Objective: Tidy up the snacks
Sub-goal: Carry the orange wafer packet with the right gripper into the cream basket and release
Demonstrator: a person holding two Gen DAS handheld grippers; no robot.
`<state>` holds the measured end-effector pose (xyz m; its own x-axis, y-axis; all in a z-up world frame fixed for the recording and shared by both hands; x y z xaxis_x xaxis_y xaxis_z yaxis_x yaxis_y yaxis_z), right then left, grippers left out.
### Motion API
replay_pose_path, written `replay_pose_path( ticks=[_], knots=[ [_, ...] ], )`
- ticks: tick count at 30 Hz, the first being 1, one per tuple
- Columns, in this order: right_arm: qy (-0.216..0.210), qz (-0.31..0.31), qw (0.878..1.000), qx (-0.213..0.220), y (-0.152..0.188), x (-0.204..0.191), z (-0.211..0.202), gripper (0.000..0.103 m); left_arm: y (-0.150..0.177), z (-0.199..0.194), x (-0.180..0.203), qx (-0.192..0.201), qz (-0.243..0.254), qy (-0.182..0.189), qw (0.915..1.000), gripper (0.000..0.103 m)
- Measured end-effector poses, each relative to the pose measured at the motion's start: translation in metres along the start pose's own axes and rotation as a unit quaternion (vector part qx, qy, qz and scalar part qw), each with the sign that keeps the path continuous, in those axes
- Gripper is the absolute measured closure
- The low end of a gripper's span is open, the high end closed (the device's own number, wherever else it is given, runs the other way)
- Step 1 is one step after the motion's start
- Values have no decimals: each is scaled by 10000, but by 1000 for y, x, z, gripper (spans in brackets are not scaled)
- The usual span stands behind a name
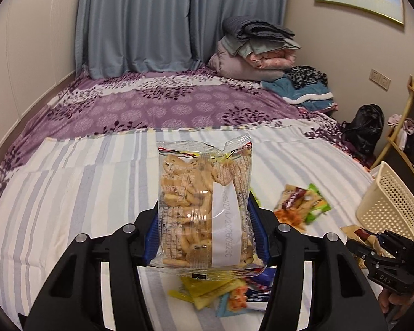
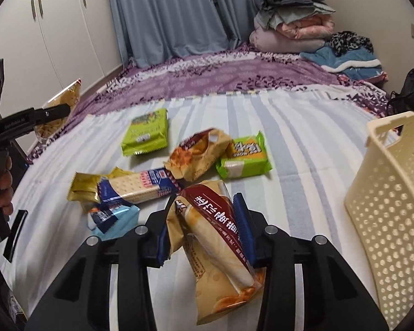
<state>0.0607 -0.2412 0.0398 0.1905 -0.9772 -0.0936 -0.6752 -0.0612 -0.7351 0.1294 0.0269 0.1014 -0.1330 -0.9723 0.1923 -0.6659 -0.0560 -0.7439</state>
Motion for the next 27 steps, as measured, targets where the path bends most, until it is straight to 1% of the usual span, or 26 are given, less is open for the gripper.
replay_pose_path(
  ticks=[5, 8, 12, 17, 21, 25, 27],
  knots=[
    [121, 177, 9985, 503, -14, 21, -43, 62, -4, -20, 37, 130, 254, 218, 9994, 47],
    [294, 357, 9957, 804, -19, 43, -73, 62, -5, -29, 64, 169, 390, 385, 9984, 47],
    [582, 563, 9906, 1101, -18, 76, -108, 62, -3, -35, 100, 170, 610, 574, 9963, 47],
    [1039, 826, 9832, 1250, -4, 123, -138, 62, 0, -36, 143, 100, 830, 830, 9930, 47],
    [1327, 1124, 9769, 1244, 15, 162, -153, 62, 2, -35, 178, 46, 1053, 986, 9895, 47],
    [1496, 1424, 9710, 1202, 34, 194, -162, 61, 2, -32, 214, 4, 1302, 1150, 9848, 47],
    [1532, 1553, 9687, 1186, 41, 207, -164, 59, 3, -32, 234, -16, 1424, 1238, 9820, 47]
  ],
)
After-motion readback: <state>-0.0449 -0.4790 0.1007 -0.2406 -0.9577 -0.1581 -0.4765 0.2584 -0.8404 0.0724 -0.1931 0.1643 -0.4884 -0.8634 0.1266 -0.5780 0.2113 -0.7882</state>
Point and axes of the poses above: each gripper's, at about its wrist camera, not at the fingertips, and z roughly the way its jaws point, x to its right, y to its underside, the point moved 7 cm from there along z, roughly the way its jaws point, and after that the axes turned 6 degrees about -z, right-handed, at the moved point
